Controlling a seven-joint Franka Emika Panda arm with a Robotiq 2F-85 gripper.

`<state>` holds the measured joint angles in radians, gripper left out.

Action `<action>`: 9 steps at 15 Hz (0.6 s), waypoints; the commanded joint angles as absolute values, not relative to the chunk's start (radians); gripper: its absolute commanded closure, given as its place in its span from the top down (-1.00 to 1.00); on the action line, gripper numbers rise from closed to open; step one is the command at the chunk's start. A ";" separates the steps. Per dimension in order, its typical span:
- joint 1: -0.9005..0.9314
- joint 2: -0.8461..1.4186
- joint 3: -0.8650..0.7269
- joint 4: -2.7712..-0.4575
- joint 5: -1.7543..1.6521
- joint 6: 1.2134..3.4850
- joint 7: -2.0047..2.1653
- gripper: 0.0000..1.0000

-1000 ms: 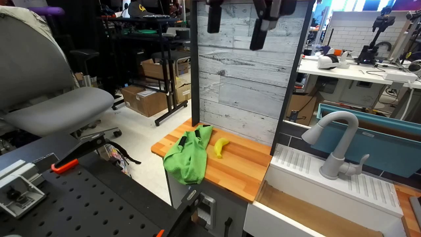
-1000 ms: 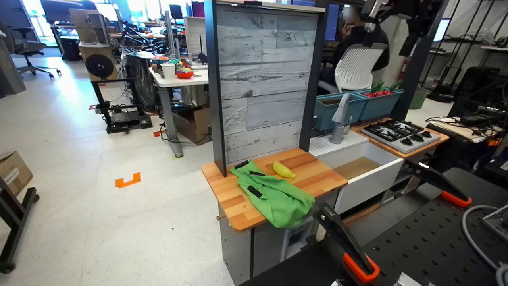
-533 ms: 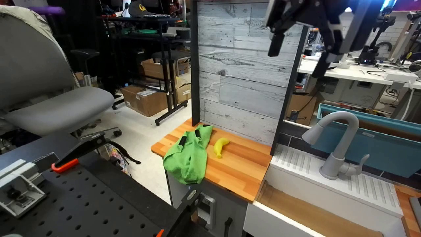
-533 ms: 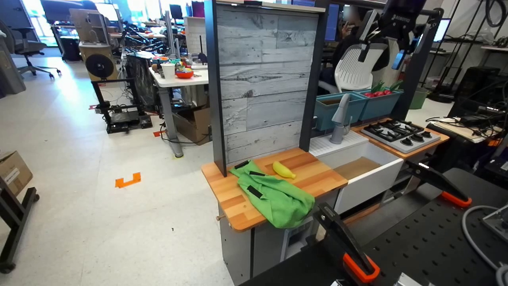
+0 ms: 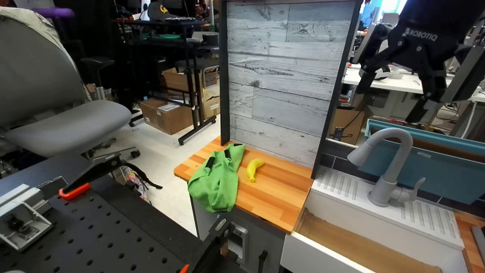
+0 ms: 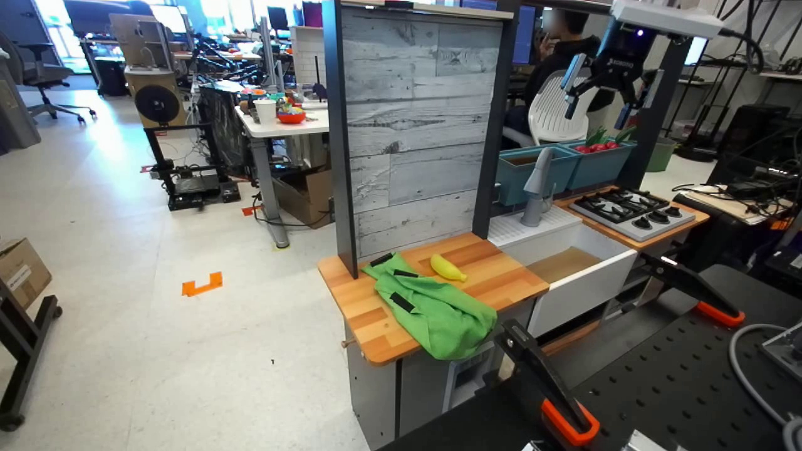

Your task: Turn the tap faucet to the right

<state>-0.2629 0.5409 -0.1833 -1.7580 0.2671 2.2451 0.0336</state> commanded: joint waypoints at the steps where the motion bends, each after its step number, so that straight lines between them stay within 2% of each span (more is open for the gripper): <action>1: -0.299 0.654 -0.154 -1.598 0.303 2.187 0.094 1.00; 9: -0.305 0.776 -0.112 -1.434 0.365 2.171 0.202 1.00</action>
